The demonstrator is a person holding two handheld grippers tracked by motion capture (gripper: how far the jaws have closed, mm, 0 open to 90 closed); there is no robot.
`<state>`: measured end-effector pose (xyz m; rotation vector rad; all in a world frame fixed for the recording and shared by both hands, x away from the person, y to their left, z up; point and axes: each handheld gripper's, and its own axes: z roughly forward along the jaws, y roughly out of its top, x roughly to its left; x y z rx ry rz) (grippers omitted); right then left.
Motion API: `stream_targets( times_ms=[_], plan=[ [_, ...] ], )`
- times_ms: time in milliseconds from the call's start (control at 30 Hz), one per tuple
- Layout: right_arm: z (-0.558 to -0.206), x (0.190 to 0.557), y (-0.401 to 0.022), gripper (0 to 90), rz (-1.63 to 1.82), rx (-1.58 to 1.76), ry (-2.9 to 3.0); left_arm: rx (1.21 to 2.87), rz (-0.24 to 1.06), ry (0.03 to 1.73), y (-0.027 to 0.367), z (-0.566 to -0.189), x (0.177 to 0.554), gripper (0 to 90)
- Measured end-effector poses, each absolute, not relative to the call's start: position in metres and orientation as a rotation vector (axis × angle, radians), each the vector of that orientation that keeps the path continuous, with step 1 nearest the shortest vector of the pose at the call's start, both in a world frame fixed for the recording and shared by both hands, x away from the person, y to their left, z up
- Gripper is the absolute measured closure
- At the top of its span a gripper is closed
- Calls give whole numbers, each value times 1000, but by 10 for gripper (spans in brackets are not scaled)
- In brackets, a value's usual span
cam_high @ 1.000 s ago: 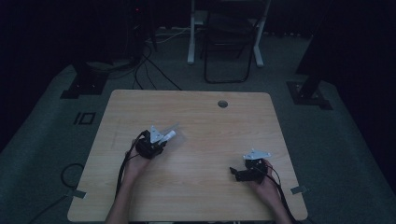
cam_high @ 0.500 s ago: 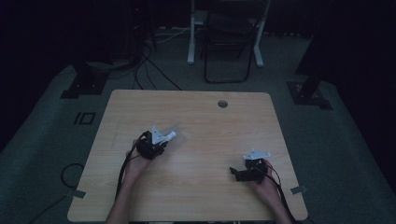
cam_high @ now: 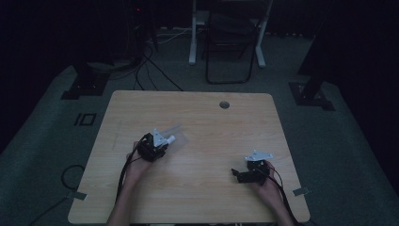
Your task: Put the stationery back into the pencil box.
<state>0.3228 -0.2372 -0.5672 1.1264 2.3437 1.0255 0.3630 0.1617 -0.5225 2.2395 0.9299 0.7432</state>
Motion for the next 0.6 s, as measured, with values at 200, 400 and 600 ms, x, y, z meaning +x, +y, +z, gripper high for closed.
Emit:
stream_targets(
  times_ms=[200,400,600],
  plan=[
    [-567,323,-237,125,1026,1126,2344,2234,756,922,161,-521,358,644],
    [-567,323,-237,125,1026,1126,2344,2203,731,897,160,-517,346,618],
    [-567,323,-237,125,1026,1126,2344,2177,691,884,158,-517,338,588]
  ],
)
